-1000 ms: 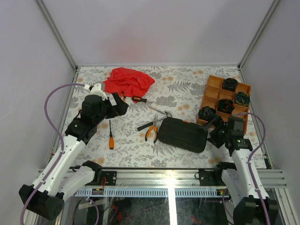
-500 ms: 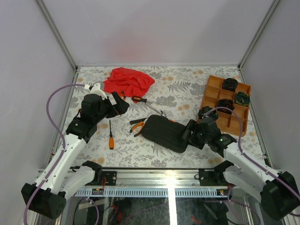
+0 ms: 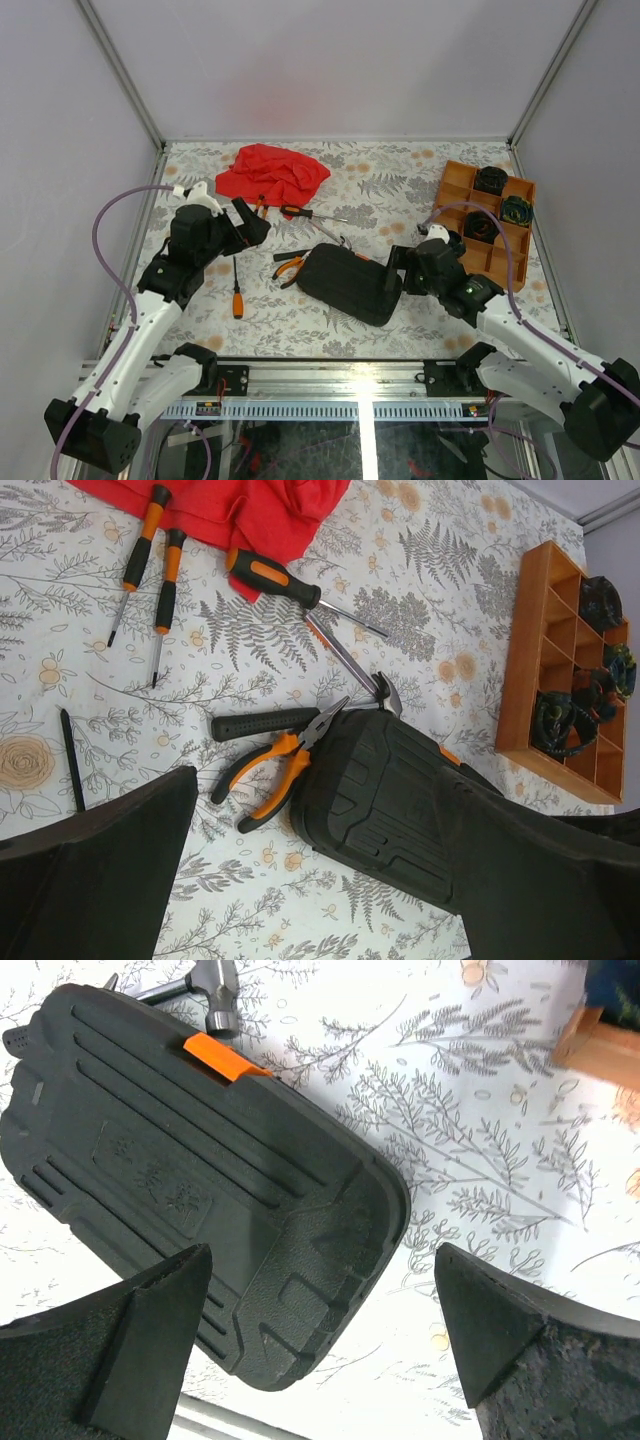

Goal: Sort the tools into containers
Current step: Move the storage box to the center of the board, then adjust the storage box at the center of the board, then move the storage box to the center of the board.

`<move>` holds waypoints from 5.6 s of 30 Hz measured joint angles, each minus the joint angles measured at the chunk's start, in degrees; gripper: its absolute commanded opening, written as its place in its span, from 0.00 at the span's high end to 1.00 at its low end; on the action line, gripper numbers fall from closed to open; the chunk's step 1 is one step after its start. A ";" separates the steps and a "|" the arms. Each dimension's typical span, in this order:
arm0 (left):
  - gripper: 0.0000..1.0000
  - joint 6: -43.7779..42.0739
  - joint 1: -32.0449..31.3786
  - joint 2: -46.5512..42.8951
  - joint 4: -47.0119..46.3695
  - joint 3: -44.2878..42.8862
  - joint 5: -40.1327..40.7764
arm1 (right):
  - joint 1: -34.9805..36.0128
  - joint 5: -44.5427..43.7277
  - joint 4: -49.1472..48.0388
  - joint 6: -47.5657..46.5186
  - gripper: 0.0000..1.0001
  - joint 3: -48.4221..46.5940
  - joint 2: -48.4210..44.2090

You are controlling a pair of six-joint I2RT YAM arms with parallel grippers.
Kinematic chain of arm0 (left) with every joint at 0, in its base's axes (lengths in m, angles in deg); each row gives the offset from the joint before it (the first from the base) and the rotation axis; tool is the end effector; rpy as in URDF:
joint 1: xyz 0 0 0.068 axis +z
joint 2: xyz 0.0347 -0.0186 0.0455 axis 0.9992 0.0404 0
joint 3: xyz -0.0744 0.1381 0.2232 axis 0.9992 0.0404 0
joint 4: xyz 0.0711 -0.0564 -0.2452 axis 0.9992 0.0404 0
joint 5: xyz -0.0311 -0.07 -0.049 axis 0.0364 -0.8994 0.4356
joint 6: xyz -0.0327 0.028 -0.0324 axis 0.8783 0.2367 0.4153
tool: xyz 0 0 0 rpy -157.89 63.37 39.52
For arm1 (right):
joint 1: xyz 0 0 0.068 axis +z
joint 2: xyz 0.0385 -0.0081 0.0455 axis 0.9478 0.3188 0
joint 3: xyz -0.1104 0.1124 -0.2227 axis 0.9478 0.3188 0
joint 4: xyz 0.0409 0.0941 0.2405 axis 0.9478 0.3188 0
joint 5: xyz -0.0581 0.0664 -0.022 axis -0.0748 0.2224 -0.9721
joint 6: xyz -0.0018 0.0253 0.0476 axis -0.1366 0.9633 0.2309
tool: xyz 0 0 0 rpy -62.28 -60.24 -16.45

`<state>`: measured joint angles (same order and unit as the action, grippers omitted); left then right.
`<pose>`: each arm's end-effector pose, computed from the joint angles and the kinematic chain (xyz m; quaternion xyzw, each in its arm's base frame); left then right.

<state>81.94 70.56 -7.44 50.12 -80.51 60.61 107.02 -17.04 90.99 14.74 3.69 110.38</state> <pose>0.1876 -0.0590 0.3184 -0.0956 0.8442 -0.2289 0.4752 0.1623 0.1111 0.2271 0.0534 0.8984 0.2201 0.3763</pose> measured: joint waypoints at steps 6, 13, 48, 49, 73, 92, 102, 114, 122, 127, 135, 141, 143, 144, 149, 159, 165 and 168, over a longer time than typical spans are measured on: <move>0.00 1.09 -0.55 -0.98 0.55 1.92 0.04 | 0.00 -0.57 -1.11 -9.07 0.01 -4.55 4.55; 0.00 9.14 -11.06 -3.98 0.70 10.99 3.06 | -5.25 8.90 -6.82 -15.56 0.01 -10.62 13.42; 0.00 22.36 -30.47 12.85 -18.62 18.58 9.81 | -9.35 14.69 -13.35 -16.20 0.01 -8.83 21.68; 0.00 22.36 -30.47 13.42 -19.30 18.60 9.31 | -9.38 15.56 -13.42 -16.22 0.01 -8.76 21.68; 0.13 18.78 -25.44 28.63 -22.58 9.73 1.29 | -8.87 34.86 -16.17 -13.75 0.16 -0.09 16.04; 0.00 10.64 -23.98 39.23 -18.27 -4.33 2.01 | 0.24 28.85 -22.75 -2.78 0.13 8.13 6.78; 0.00 5.09 -23.26 28.76 -11.26 -6.45 8.22 | 0.28 9.03 -15.61 1.14 0.09 9.38 -2.84; 0.00 4.09 -24.90 23.06 -10.64 1.01 7.52 | 0.28 5.81 -16.09 6.67 0.06 15.13 -7.72; 0.00 6.32 -29.31 22.08 -10.84 4.94 7.50 | 0.28 6.25 -16.39 7.41 0.03 16.59 -7.76; 0.01 7.26 -30.03 20.96 -11.04 6.54 7.45 | 0.28 6.51 -16.65 8.00 0.01 17.00 -8.72; 0.04 7.26 -30.05 20.59 -12.13 6.73 7.21 | 0.28 8.00 -19.78 8.57 0.00 18.38 -8.83; 0.08 6.43 -30.08 21.11 -13.75 7.19 6.84 | 0.28 9.99 -23.45 8.57 0.00 18.82 -8.72; 0.10 6.36 -30.08 21.11 -14.95 8.11 6.51 | 0.28 11.04 -25.22 8.70 0.02 19.30 -8.66; 0.12 6.36 -30.08 21.11 -15.69 8.79 6.03 | 0.28 11.45 -25.90 8.81 0.02 19.41 -8.50; 0.20 6.45 -30.08 21.53 -18.36 11.67 3.67 | 0.28 13.53 -29.16 10.16 0.05 19.61 -5.95; 0.31 7.06 -30.08 23.08 -20.79 13.55 0.74 | 0.28 17.73 -39.87 16.55 0.16 25.83 -0.55; 0.36 7.50 -30.08 23.08 -20.65 13.90 1.29 | 0.28 20.09 -48.52 18.86 0.24 25.73 7.52; 0.43 7.45 -30.08 23.87 -20.52 13.38 2.05 | 0.28 21.64 -52.83 20.31 0.28 24.94 12.44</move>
<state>89.40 40.48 16.43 29.60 -67.13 62.67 107.31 4.60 38.17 35.05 28.63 122.82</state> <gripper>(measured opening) 0.625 0.761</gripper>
